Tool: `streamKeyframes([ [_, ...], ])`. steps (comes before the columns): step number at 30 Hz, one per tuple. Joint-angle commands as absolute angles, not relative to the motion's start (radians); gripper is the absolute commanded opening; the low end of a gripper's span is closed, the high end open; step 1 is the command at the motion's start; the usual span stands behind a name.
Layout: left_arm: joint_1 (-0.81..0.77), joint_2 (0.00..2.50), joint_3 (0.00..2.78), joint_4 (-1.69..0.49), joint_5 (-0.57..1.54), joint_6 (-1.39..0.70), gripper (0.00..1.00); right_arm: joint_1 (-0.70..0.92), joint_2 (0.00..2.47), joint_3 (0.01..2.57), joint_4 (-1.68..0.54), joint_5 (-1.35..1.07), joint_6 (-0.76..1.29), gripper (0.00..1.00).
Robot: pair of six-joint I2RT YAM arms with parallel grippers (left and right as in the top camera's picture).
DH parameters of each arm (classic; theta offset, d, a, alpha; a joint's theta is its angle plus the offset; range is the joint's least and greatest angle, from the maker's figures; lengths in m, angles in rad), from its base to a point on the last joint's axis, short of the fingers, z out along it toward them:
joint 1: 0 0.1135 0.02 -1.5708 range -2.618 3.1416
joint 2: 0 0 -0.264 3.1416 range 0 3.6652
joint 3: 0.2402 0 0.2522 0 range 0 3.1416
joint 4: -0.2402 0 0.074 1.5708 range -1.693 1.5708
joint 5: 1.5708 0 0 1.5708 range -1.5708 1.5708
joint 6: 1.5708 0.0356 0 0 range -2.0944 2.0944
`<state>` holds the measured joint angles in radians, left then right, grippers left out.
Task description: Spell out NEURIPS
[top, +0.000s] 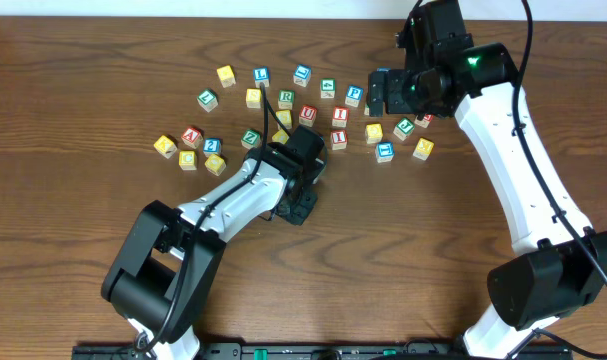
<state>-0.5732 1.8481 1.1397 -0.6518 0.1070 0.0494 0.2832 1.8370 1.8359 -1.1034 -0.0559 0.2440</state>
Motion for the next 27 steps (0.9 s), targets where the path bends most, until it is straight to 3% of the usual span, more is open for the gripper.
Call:
streamKeyframes([
  [1, -0.573, 1.850, 1.128, -0.652, 0.120, 0.051, 0.34, 0.295, 1.824, 1.853, -1.104, -0.059, 0.231, 0.99],
  [27, -0.572, 1.850, 1.139, -0.652, 0.010, 0.052, 0.33, 0.295, 1.824, 1.853, -1.104, -0.059, 0.231, 0.99],
])
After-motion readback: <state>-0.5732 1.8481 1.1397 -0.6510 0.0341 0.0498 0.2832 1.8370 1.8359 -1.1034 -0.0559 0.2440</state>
